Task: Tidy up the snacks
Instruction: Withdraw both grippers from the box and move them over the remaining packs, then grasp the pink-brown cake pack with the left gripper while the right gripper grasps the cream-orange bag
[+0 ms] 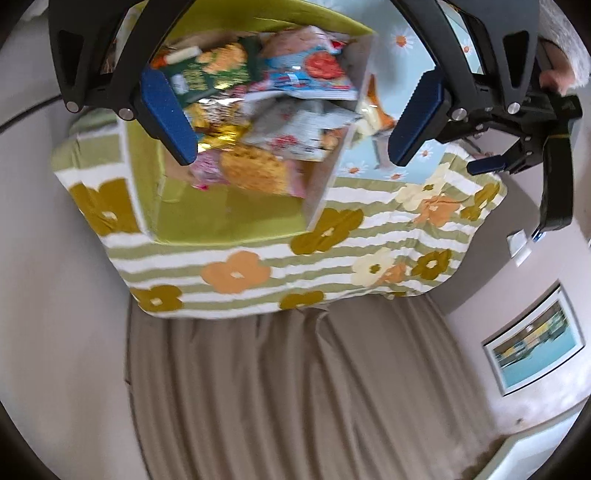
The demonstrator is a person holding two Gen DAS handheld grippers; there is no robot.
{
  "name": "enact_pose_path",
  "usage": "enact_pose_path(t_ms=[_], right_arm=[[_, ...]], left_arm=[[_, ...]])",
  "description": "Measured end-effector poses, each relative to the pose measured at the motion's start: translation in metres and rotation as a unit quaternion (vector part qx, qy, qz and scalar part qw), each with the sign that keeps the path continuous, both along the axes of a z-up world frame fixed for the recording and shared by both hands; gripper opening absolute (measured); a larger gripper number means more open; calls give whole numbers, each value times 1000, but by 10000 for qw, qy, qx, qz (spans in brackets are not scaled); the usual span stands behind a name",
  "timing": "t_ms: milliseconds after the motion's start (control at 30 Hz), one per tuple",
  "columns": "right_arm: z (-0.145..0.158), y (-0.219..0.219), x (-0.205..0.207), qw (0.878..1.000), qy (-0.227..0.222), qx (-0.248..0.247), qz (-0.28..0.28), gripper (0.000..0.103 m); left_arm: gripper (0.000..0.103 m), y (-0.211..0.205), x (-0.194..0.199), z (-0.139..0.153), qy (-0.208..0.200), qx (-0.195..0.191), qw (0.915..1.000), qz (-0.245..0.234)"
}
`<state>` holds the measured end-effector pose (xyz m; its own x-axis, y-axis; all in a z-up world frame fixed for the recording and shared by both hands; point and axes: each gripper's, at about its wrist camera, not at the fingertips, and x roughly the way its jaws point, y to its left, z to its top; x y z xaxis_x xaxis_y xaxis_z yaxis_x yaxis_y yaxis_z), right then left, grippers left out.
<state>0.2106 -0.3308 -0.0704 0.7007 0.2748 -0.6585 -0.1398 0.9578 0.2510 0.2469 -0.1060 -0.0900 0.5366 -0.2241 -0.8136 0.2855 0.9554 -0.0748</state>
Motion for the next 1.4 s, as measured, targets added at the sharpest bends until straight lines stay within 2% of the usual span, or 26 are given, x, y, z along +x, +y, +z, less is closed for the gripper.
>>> enact_pose_path(t_ms=[200, 300, 533, 733, 1000, 1167, 1400], right_arm=[[0, 68, -3, 9993, 238, -289, 8, 103], [-3, 93, -4, 9994, 299, -145, -106, 103], [-16, 149, -10, 9948, 296, 91, -969, 103], [-45, 188, -16, 9838, 573, 258, -1680, 103], [-107, 205, -9, 9571, 925, 294, -2731, 103], [-145, 206, 5, 9451, 1111, 236, -3064, 103], [-179, 202, 23, 9277, 1230, 254, -3516, 103]], left_arm=[[103, 65, 8, -5, 66, -128, 9999, -94], [103, 94, 14, -10, 119, -99, 9996, -238], [103, 139, 42, -42, 369, 162, 9952, -894], [103, 138, 66, -75, 567, 341, 9852, -1581], [103, 108, 95, -127, 764, 428, 9664, -2418], [103, 83, 108, -160, 809, 622, 9557, -2760], [103, 67, 125, -193, 854, 718, 9494, -2935]])
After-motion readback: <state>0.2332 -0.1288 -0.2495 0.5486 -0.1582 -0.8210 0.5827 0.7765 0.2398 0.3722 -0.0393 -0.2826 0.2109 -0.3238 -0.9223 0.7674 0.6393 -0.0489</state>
